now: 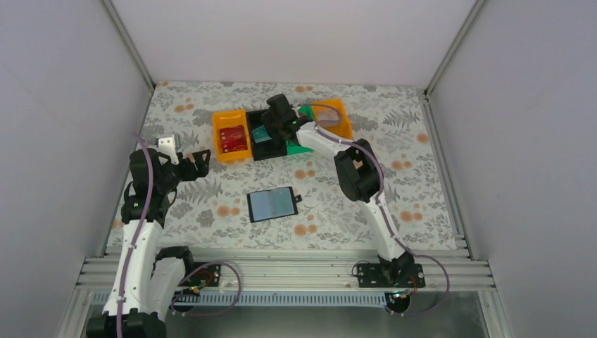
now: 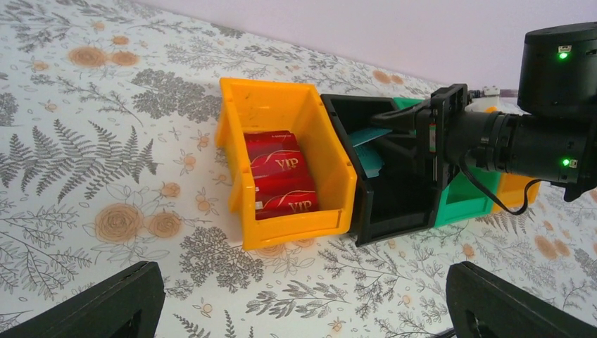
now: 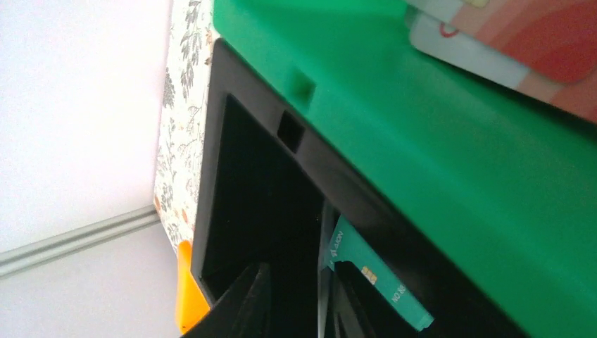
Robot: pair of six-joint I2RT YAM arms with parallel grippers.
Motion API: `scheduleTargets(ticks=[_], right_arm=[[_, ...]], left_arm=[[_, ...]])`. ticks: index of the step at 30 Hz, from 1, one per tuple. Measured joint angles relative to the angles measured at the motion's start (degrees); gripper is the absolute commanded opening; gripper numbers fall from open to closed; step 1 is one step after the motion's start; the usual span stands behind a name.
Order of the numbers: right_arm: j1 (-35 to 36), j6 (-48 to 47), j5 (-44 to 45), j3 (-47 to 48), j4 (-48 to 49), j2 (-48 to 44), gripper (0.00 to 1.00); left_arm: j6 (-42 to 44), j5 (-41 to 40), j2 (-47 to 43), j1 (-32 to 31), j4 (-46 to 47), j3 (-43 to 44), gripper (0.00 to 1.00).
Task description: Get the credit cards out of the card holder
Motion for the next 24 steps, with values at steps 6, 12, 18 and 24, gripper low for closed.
scheduleTargets(ticks=[6,12,18,24], right_arm=[[0.5,-0.7,-0.2,0.5,-0.1,-1.0,0.59],[0.5,-1.4,-0.2,0.3,-3.7,-3.5,0.68],[0.4,-8.2,-2.4,-0.4,-5.4,-9.5,0.66],[0.5,-35.0,-7.0,6.3,-13.1,-13.9,0.61]], left_arm=[[0.0,0.0,0.0,0.3,0.0,0.0,1.00],[-0.1,0.0,0.3,0.3,0.0,0.0,1.00],[-0.5,0.1,0.7,0.3,-0.1,0.0,1.00],[-4.4,4.5,0.7,0.3,0.3,-1.3,0.98]])
